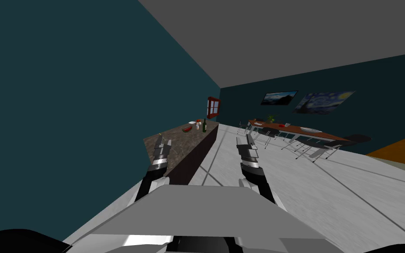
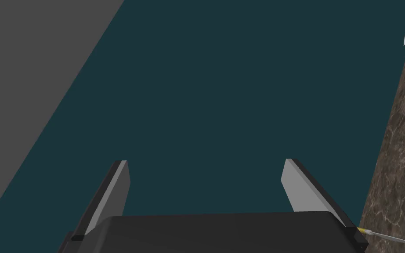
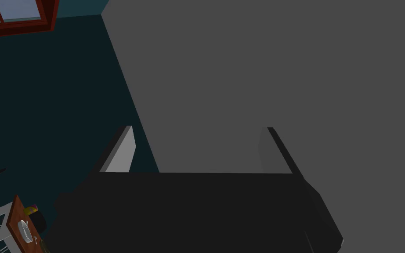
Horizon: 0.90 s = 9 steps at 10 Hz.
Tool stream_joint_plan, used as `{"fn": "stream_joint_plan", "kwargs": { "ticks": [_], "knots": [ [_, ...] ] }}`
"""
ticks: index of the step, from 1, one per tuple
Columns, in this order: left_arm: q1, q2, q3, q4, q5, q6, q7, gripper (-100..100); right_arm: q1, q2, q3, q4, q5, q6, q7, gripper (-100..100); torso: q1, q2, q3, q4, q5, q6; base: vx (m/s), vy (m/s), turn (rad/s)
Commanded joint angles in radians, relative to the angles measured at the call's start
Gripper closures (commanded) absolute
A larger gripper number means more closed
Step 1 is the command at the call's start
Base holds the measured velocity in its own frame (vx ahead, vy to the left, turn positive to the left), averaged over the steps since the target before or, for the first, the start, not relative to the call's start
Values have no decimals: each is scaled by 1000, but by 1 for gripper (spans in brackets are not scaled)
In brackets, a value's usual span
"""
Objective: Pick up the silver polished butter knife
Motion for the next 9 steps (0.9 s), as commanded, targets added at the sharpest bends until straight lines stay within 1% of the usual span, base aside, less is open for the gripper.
{"fn": "stream_joint_plan", "kwargs": {
  "ticks": [1, 3, 5, 9],
  "knots": [
    [4, 38, 7, 4, 1, 9, -2, -100, 0, 0, 0, 0, 0, 0, 0, 0, 0, 0, 0, 0, 0, 0, 11, -7, -2],
    [14, 94, 25, 13, 3, 29, -5, -100, 0, 0, 0, 0, 0, 0, 0, 0, 0, -1, -1, 0, 0, 0, 32, -17, -1],
    [27, 147, 53, 27, 7, 59, -10, -100, 0, 0, 0, 0, 0, 0, 0, 0, -1, -3, -1, -1, 0, 0, 46, -30, -2],
    [64, 231, 131, 63, 16, 138, -22, -100, 0, 0, 0, 0, 0, 0, 0, 0, -3, -5, -3, -1, -1, 0, 71, -47, -6]
  ]
}}
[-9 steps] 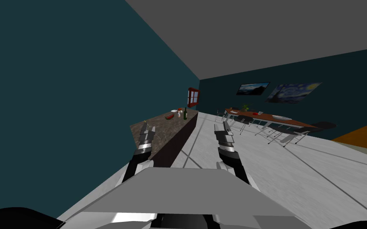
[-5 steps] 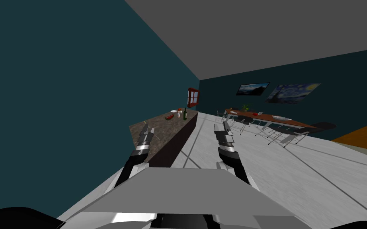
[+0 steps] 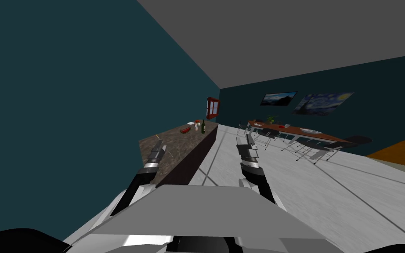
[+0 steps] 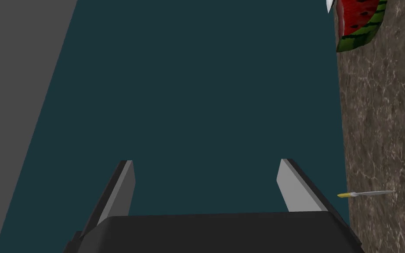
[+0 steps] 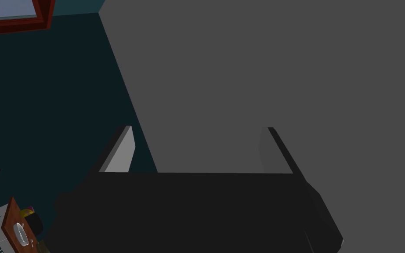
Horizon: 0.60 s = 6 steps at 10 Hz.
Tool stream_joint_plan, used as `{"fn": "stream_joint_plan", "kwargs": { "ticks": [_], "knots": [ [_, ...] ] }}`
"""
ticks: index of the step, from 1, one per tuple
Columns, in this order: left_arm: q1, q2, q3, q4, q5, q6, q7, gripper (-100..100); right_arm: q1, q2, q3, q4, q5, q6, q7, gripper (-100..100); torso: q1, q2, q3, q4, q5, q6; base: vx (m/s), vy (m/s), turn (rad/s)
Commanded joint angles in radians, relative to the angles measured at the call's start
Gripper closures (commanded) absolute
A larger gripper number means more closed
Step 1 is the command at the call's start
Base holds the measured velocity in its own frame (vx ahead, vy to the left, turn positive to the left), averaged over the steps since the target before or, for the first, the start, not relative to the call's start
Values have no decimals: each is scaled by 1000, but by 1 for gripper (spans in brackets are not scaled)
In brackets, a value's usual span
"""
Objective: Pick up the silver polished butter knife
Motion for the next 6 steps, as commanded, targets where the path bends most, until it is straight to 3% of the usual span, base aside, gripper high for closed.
{"fn": "stream_joint_plan", "kwargs": {
  "ticks": [1, 6],
  "knots": [
    [25, 27, 33, 10, 4, 36, -7, -100, 0, 0, 0, 0, 0, 0, 0, 0, 0, 0, 0, 0, 0, 0, 77, -66, -9],
    [83, 109, 150, 63, 19, 161, -27, -100, 0, 0, 0, 0, 0, 0, 0, 0, 0, -1, -1, 0, 0, 0, 97, -63, -14]
  ]
}}
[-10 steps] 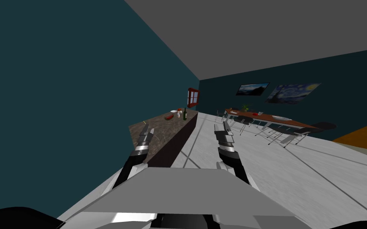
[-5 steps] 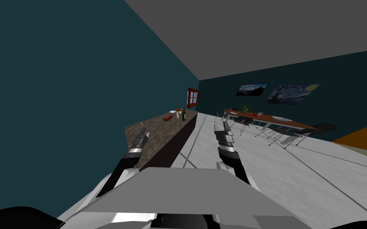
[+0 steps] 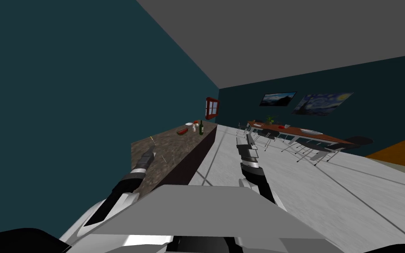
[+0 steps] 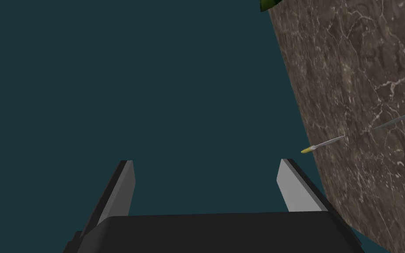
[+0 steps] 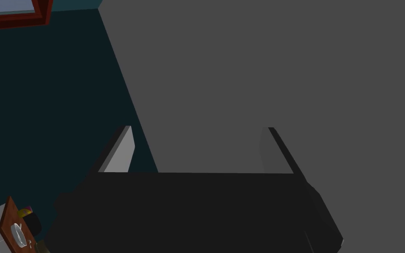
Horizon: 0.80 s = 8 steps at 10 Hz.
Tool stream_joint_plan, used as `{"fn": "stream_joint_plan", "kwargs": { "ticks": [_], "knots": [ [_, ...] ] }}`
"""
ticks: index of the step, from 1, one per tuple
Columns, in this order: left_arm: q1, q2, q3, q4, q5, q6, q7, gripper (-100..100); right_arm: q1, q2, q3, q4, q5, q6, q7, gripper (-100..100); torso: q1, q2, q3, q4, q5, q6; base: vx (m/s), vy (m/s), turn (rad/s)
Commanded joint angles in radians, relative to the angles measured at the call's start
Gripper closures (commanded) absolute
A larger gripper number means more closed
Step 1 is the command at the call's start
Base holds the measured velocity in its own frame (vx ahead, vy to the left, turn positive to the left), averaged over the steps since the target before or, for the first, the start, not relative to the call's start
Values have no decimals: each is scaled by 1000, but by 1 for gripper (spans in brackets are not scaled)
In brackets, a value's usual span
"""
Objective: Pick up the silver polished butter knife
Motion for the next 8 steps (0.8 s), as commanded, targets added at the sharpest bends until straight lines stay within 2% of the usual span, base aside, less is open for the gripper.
{"fn": "stream_joint_plan", "kwargs": {
  "ticks": [1, 3, 4, 8],
  "knots": [
    [22, 27, 34, 19, 5, 41, -10, -100, 0, 0, 0, 0, 0, 0, 0, 0, 0, 0, 0, 0, 0, 0, 107, -65, -20],
    [48, 63, 70, 41, 12, 91, -22, -100, 0, 0, 0, 0, 0, 0, 0, 0, 1, 0, 0, 0, 0, 0, 101, -52, -21],
    [48, 63, 70, 41, 12, 97, -22, -100, 0, 0, 0, 0, 0, 0, 0, 0, 1, 0, 0, 0, 0, 0, 74, -56, -9],
    [103, 147, 117, 87, 25, 215, -54, -100, 0, 0, 0, 0, 0, 0, 0, 0, 1, -1, -1, 0, 0, 0, 101, -57, -27]
  ]
}}
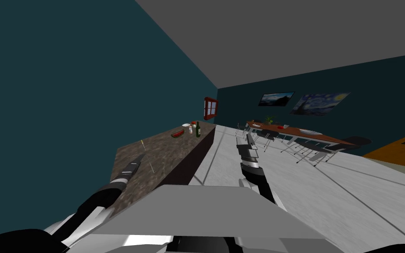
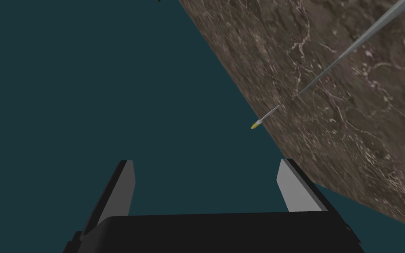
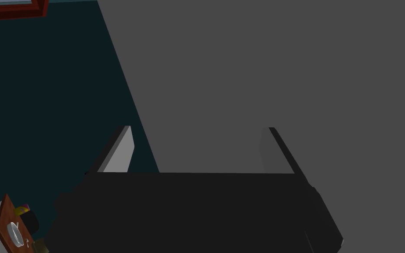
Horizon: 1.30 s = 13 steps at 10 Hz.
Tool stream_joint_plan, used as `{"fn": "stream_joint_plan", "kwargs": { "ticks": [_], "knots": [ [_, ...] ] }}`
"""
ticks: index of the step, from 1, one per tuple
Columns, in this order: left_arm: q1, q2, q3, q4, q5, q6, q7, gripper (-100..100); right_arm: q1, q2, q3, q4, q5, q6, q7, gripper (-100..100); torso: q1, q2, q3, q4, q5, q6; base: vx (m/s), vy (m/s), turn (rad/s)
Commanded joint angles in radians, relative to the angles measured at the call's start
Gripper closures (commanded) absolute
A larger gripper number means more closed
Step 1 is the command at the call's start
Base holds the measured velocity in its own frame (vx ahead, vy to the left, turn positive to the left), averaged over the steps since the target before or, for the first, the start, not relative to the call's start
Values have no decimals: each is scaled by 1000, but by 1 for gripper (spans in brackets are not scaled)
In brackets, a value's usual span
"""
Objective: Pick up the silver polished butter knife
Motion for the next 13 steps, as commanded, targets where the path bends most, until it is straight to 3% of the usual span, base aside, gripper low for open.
{"fn": "stream_joint_plan", "kwargs": {
  "ticks": [1, 2, 3, 6, 7, 11, 12, 13],
  "knots": [
    [0, 13, 5, 2, 0, 33, -9, -100, 0, 0, 0, 0, 0, 0, 0, 0, 0, 0, 0, 0, 0, 0, 83, -50, -2],
    [14, 35, 11, 14, 3, 64, -19, -100, 0, 0, 0, 0, 0, 0, 0, 0, 0, 2, 1, 0, 0, 0, 59, -51, -24],
    [14, 35, 11, 14, 3, 64, -19, -100, 0, 0, 0, 0, 0, 0, 0, 0, 0, 3, 2, 1, 0, 0, 41, -31, -10],
    [59, 108, 16, 49, 13, 154, -53, -100, 0, 0, 0, 0, 0, 0, 0, 0, 1, 3, 2, 1, 0, 0, 78, -40, -31],
    [59, 108, 16, 49, 13, 162, -53, -100, 0, 0, 0, 0, 0, 0, 0, 0, 1, 2, 1, 0, 0, 0, 94, -41, -9],
    [121, 213, -2, 92, 27, 290, -104, -100, 0, 0, 0, 0, 0, 0, 0, 0, 0, 1, 1, 0, 0, 0, 107, -52, -31],
    [121, 213, -2, 92, 27, 296, -104, -100, 0, 0, 0, 0, 0, 0, 0, 0, 0, -1, 0, 0, 0, 0, 92, -39, -4],
    [136, 239, -9, 102, 31, 329, -117, -100, 0, 0, 0, 0, 0, 0, 0, 0, 1, 1, 1, 0, 0, 0, 70, -29, -24]
  ]
}}
